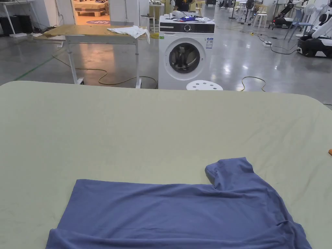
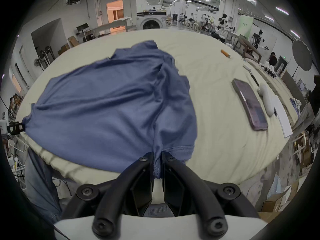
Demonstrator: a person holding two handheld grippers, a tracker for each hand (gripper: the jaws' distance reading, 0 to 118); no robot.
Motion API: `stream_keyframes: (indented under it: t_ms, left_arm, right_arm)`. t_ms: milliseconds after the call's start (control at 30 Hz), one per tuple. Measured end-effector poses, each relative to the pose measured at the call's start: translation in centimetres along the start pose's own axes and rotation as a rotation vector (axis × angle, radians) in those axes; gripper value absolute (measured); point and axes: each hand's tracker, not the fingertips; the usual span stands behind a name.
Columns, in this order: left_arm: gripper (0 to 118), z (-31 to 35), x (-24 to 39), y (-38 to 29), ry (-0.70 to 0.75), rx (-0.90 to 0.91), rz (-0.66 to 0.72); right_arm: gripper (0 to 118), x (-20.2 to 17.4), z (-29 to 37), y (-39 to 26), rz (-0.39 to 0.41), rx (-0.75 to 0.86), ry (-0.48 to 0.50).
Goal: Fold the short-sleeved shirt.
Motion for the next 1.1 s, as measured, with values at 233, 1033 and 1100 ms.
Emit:
stream_keyframes:
  t_ms: [233,1033,1100]
  left_arm:
    - [33,-0.9,1.1,0.5,0.028,0.006,-0.041]
    - [0,0.3,8.9,13.2,0.103,0.673,-0.103]
    - [0,-0.3,8.1,13.8,0.082,0.697,-0.063]
  right_arm:
    - [70,-0.4,0.9,1.3,0.020,0.042,-0.062]
    - [4,-12.1,1.6,14.3,-0.020,0.824,-0.014]
    - [3,-12.4,1.3,14.3,-0.029,0.844,-0.010]
